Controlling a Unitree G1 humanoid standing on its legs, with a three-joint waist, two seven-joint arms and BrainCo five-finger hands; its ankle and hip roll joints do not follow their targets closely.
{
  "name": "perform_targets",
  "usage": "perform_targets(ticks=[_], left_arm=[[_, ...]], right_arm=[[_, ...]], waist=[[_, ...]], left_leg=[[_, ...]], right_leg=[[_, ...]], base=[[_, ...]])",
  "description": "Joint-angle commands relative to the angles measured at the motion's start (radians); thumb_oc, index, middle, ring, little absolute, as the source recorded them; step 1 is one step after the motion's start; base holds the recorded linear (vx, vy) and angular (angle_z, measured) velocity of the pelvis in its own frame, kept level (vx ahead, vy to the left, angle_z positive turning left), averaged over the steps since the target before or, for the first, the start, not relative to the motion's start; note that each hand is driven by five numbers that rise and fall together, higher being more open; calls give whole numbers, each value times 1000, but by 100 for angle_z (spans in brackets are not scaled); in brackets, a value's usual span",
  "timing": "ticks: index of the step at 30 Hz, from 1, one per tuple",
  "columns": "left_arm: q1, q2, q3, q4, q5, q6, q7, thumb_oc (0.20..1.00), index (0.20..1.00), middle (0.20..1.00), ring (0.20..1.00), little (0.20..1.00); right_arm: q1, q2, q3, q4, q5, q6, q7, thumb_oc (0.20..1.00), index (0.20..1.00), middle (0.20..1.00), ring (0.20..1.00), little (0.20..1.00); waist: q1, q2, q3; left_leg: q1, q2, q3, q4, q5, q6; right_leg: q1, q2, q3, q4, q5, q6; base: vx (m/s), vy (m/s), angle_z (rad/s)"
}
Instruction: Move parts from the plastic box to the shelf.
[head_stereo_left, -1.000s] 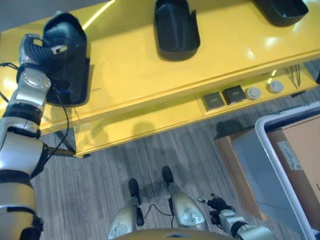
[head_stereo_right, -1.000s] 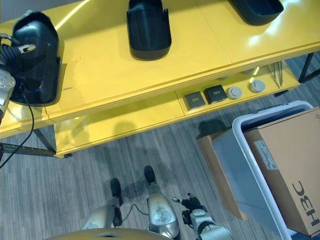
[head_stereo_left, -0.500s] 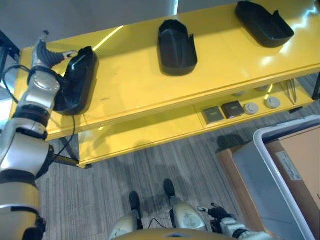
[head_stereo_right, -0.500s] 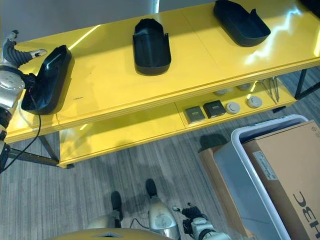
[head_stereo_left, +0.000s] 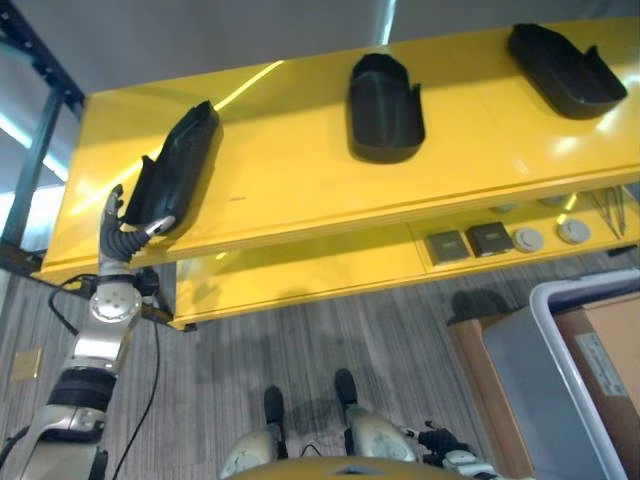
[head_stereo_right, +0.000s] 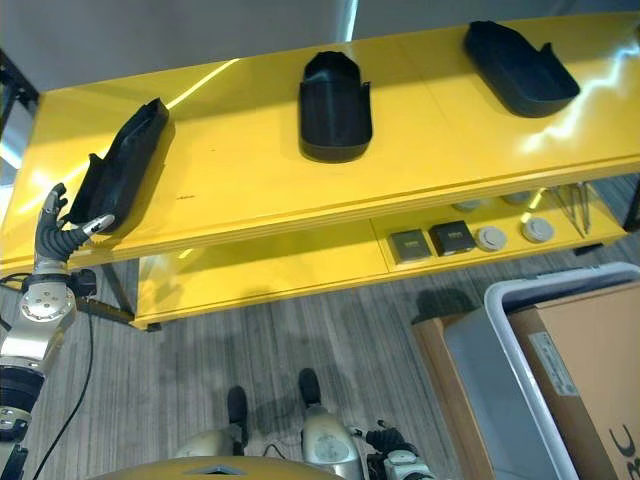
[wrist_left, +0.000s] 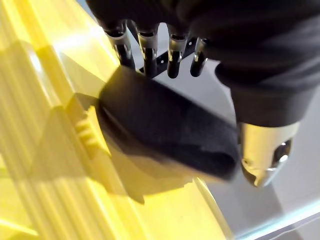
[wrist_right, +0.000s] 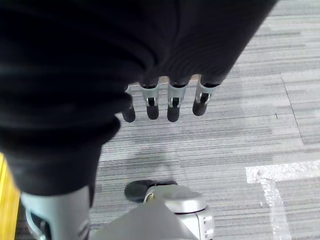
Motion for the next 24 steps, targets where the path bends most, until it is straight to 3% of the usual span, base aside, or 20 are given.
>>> perform_targets(ticks=[1, 4, 9, 16, 19, 24], left_arm=[[-136, 32, 39, -36, 55, -76, 48, 1000, 1000, 1000, 1000, 1000], [-146, 13, 77, -144, 46, -182, 112, 1000, 1000, 1000, 1000, 1000], [-131, -7, 112, -252, 8, -253, 106, 1000, 1000, 1000, 1000, 1000], [-125, 8, 125, -286, 35, -252, 108, 1000, 1000, 1000, 1000, 1000], [-68, 35, 157, -315, 106, -245, 134, 1000, 1000, 1000, 1000, 1000], [104, -28, 252, -404, 165, -250, 159, 1000, 1000, 1000, 1000, 1000]], right_arm=[[-2, 10, 9, 46, -3, -12, -16, 1000, 1000, 1000, 1000, 1000], [-5, 27, 33, 37, 0, -23, -20, 1000, 1000, 1000, 1000, 1000], [21, 36, 56, 27, -12, -33, -19, 1000, 1000, 1000, 1000, 1000], [31, 28, 53, 27, -27, -33, -16, 1000, 1000, 1000, 1000, 1000], [32, 30, 46, 14, -20, -43, -18, 1000, 1000, 1000, 1000, 1000], [41, 42, 41, 22, -20, -50, -23, 1000, 1000, 1000, 1000, 1000]], waist=[[-20, -11, -16], [-19, -25, -25], [-25, -35, -48], [-28, -33, -66], [-22, -34, -67], [2, -42, -72]], left_leg=[[31, 44, -29, -1, -60, -34], [26, 45, -33, -1, -62, -36], [38, 47, -23, -1, -72, -39], [51, 47, -18, -1, -80, -38], [51, 47, -18, -1, -81, -38], [57, 47, -25, -1, -82, -36]], right_leg=[[35, -71, 14, 2, -103, 78], [32, -68, 17, 2, -106, 79], [41, -67, 29, 2, -109, 78], [50, -68, 34, 2, -112, 79], [49, -68, 33, 2, -111, 80], [61, -69, 23, 2, -117, 77]], base=[[-3, -4, 20], [1, -3, 4], [34, 8, -6], [20, 8, -4], [3, 3, -1], [-1, 1, -3]])
